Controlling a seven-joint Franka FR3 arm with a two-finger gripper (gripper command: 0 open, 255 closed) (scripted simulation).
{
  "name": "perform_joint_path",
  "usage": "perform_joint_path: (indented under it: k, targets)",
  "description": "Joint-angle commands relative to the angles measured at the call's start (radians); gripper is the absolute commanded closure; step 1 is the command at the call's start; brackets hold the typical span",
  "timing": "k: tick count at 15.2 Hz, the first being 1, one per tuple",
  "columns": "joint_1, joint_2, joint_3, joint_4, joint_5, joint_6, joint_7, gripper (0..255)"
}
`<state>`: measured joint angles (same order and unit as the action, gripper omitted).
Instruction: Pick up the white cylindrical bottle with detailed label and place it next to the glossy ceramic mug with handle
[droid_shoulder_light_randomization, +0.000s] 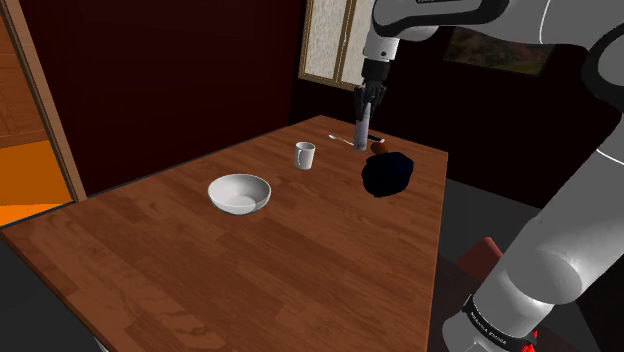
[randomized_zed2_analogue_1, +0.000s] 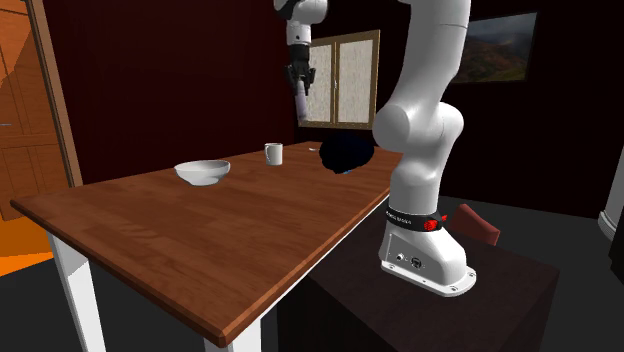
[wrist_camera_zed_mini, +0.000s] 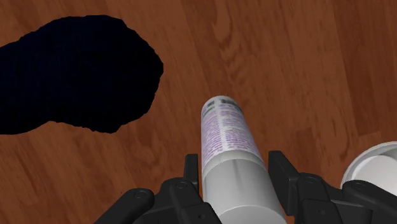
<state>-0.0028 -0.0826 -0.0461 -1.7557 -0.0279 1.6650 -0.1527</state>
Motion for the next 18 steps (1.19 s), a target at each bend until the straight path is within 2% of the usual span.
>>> perform_joint_path:
  k: [1, 6, 9, 11, 12, 13, 15, 18]
  targets:
    - [-0.01, 0.084, -0.012, 0.096, 0.003, -0.011, -0.024, 255]
    - [-0.04, 0.299, -0.035, 0.374, 0.02, -0.074, -0.076, 255]
    - [-0.064, 0.455, -0.043, 0.599, 0.035, -0.143, -0.105, 255]
    - [-0.085, 0.588, -0.046, 0.805, 0.047, -0.216, -0.121, 255]
    - [-0.099, 0.678, -0.046, 0.954, 0.055, -0.274, -0.128, 255]
    - [-0.119, 0.82, -0.043, 1.2, 0.064, -0.378, -0.133, 255]
    - [-0.11, 0.739, -0.044, 1.028, 0.058, -0.287, -0.133, 255]
    - [-0.103, 0.687, -0.045, 0.896, 0.054, -0.208, -0.133, 255]
